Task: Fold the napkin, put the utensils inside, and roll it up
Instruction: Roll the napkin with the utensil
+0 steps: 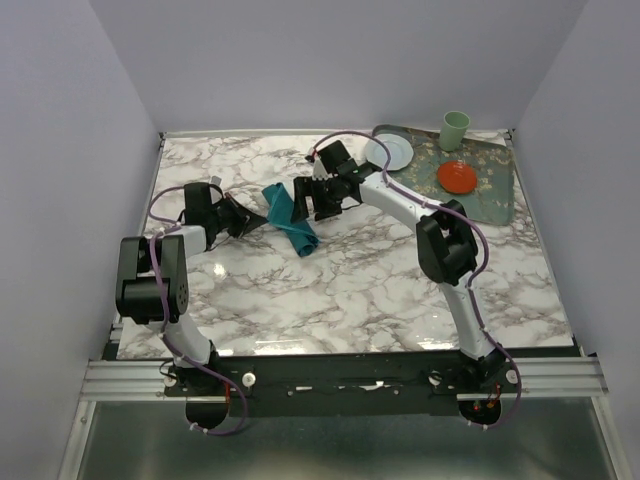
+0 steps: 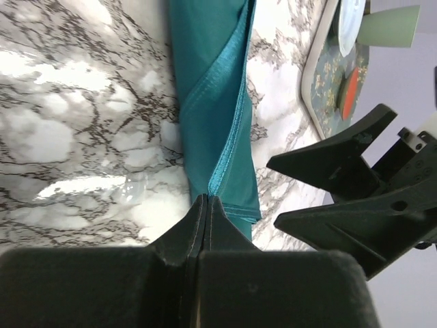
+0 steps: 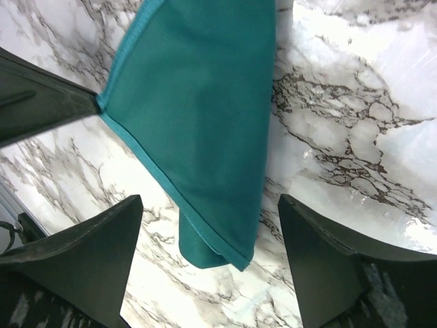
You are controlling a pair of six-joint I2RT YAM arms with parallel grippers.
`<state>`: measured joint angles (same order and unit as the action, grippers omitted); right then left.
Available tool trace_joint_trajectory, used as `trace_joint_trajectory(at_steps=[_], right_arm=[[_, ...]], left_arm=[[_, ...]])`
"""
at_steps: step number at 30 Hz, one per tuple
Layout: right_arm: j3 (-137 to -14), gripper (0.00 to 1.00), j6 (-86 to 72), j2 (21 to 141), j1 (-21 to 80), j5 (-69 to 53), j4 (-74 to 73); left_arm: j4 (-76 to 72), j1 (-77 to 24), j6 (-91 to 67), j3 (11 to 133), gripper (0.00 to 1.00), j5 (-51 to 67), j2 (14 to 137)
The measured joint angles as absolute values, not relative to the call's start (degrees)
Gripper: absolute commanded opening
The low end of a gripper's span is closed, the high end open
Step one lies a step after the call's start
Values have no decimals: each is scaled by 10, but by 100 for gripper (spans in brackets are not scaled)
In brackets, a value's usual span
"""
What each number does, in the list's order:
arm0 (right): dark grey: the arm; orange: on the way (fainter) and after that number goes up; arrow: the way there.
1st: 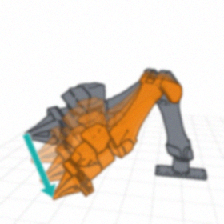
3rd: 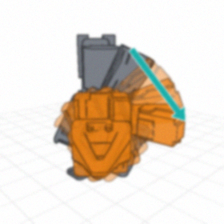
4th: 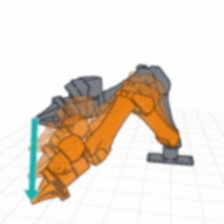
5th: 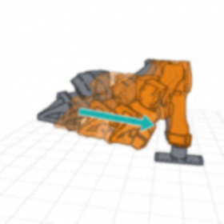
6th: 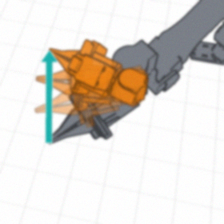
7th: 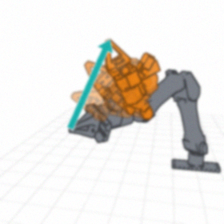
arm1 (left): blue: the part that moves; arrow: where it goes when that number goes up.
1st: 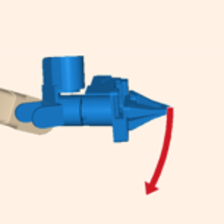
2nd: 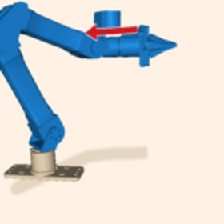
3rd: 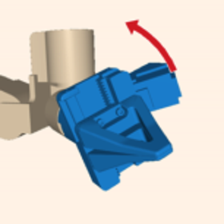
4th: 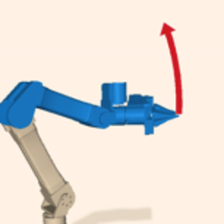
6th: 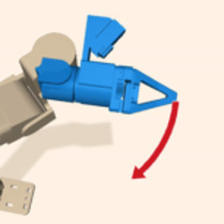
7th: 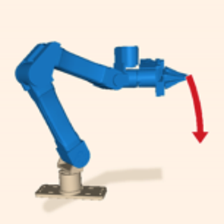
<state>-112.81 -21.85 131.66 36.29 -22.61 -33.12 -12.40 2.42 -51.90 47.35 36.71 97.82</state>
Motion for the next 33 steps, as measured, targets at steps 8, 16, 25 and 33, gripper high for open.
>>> trace_joint_trajectory(at_steps=[8,16,25,33], right_arm=[[-1084,75,-226,1315,363,-246,-316],[-1071,73,-230,1294,363,-250,-309],[-1071,72,-230,1277,364,-251,-298],[-1072,72,-234,1277,368,-259,-296]], left_arm=[[-104,38,-501,486,0,368,986],[-96,40,-488,488,0,368,1023],[-70,40,-479,512,0,361,1066],[-67,28,-480,527,2,355,1079]])
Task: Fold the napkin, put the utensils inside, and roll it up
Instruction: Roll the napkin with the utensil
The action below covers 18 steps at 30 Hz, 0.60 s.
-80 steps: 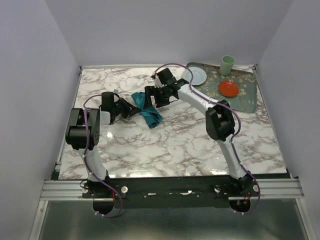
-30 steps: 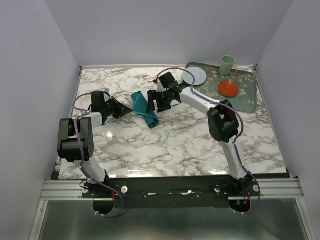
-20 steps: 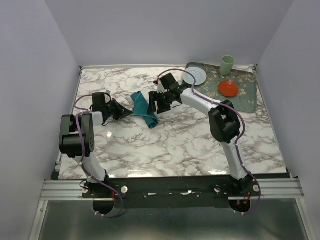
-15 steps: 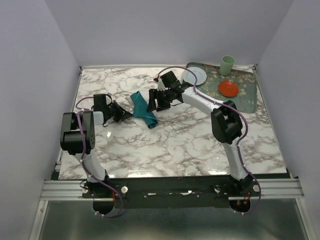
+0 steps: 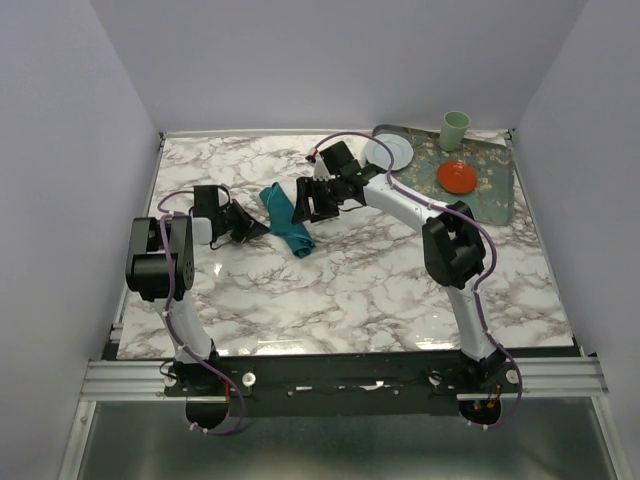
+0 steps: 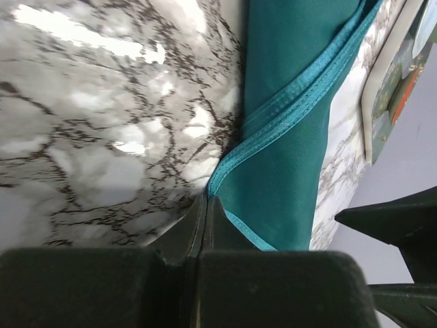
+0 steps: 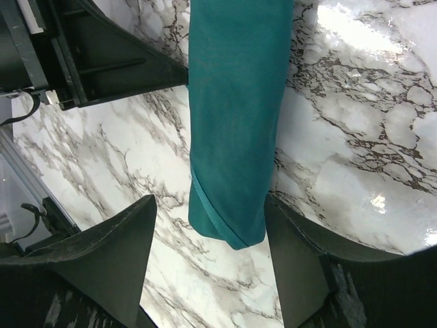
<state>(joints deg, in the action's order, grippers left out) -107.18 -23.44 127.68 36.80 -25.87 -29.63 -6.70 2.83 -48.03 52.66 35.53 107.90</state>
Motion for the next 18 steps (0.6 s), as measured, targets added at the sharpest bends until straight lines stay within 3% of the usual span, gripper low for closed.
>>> trace_joint_trajectory(at_steps=[13,18], right_arm=[[-1072,72,-235,1277,368,-262,-296],[-1072,72,-235,1277,368,-262,-296]], left_arm=[[-69,15,-493,506,5,334,1061],[-56,15,-490,504,17,319,1054]])
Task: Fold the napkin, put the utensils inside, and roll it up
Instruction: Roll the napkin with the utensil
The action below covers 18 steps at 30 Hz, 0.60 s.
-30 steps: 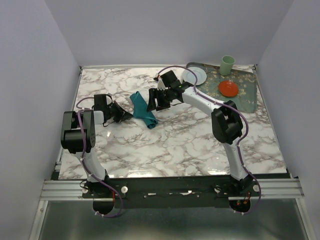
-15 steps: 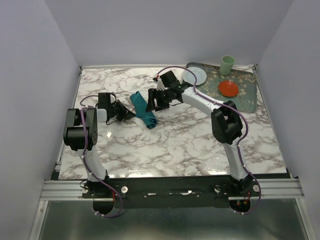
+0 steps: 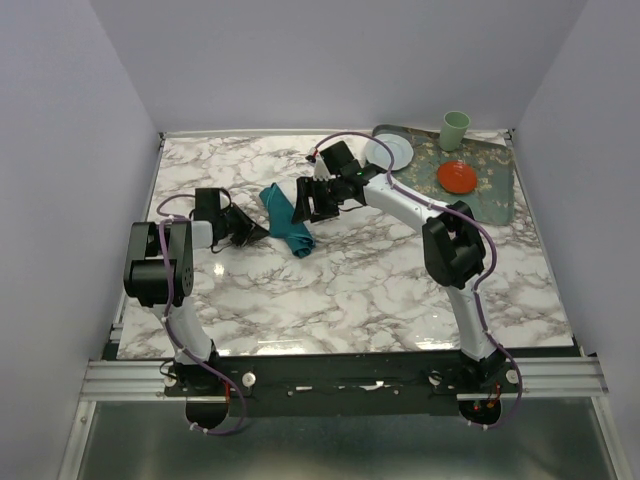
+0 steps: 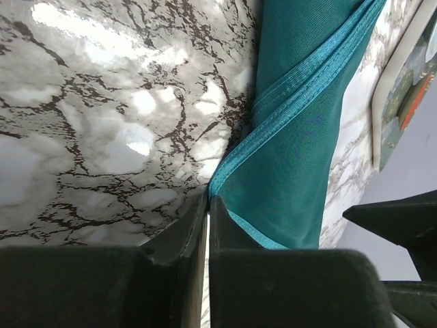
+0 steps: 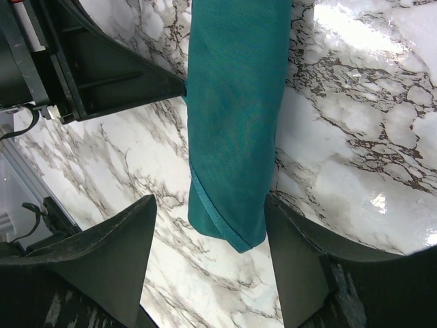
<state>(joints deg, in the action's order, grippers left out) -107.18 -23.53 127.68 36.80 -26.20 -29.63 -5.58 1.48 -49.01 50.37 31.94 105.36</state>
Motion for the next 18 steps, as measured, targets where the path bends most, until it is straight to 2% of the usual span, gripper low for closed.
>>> trace_joint_trajectory(at_steps=[5,11,18], right_arm=[[-1072,73,-235,1277,368,-262,-296],[-1067,73,-235,1275,368,-262,-295],[-1025,79,-224,1242,369,-260,-295]], left_arm=[[-47,15,-488,510,31,317,1054],[-16,14,-463,516,34,285,1032],[54,15,-420,504,34,241,922]])
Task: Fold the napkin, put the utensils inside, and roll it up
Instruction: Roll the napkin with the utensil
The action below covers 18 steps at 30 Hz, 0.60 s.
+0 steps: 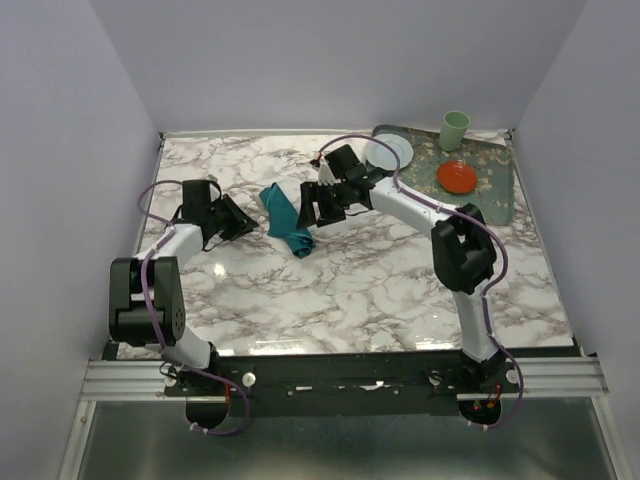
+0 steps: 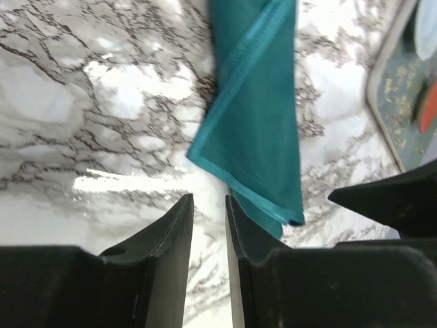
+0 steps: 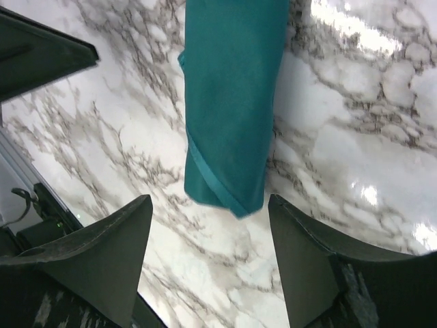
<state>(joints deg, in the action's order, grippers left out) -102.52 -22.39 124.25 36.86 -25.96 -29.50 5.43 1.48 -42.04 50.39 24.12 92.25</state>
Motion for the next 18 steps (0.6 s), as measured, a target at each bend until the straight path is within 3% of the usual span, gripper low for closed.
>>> trace_joint_trajectory(at_steps=[7,18], right_arm=[[-888,84,-194,1091,382,-224,-302],[-664,100,-205,649,387,-112,-333]], left_arm=[[99,-12,-389,491,37,259,781],[118,-247,-349,615,40,243,634]])
